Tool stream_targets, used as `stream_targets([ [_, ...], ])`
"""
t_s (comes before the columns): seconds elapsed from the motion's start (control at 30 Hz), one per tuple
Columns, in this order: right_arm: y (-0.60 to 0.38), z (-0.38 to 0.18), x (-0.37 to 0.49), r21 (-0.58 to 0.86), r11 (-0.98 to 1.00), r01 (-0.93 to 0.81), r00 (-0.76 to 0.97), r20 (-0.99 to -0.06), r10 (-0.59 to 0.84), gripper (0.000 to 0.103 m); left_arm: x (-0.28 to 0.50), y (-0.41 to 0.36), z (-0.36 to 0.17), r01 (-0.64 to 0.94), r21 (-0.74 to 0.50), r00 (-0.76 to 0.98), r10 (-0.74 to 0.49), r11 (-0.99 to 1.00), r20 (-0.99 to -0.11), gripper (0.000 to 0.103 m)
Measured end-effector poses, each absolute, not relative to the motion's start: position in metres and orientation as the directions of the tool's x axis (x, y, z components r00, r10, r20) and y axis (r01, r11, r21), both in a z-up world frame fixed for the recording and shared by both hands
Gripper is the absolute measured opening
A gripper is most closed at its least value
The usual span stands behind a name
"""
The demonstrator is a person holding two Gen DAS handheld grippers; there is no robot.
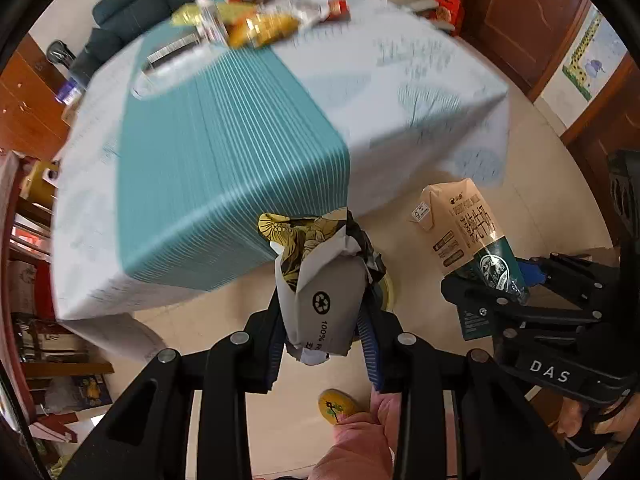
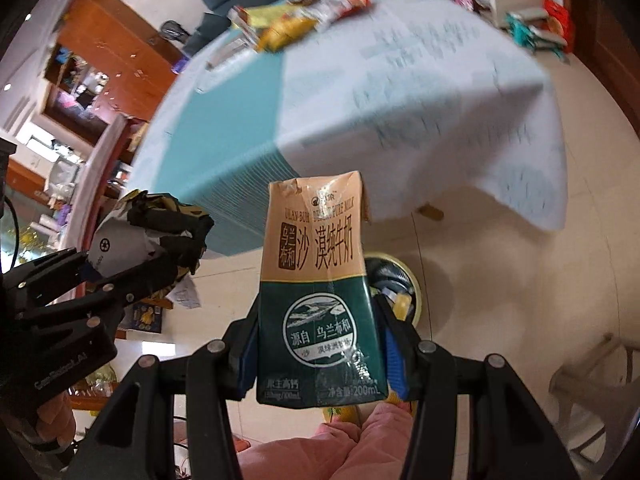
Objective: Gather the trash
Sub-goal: 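Carry the white wrapper and green carton over the floor bin with both tools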
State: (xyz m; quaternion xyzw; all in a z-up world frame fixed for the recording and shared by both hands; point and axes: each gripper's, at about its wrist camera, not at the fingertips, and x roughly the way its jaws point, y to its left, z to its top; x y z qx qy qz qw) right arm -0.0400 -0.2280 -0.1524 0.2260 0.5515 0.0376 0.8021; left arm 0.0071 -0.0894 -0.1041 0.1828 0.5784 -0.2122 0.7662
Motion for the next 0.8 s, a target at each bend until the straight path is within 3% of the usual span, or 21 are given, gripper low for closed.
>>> stream_targets([
  [0.43,-0.215,-0.311,-0.051,0.376,0.874,0.308,0.327,-0.904,0.274,0.051,0.01,-0.085,-0.269,0.51,-0.034,0.167,-0.138,0.86,-0.976,0.032],
  [0.8,-0.223,-0.375,-0.04,0.348,0.869,0.352,0.323,-0.916,0.236,0.051,0.018,-0.085,-0.353,0.508,-0.088,0.153,-0.19,0.857,-0.97,0.036],
])
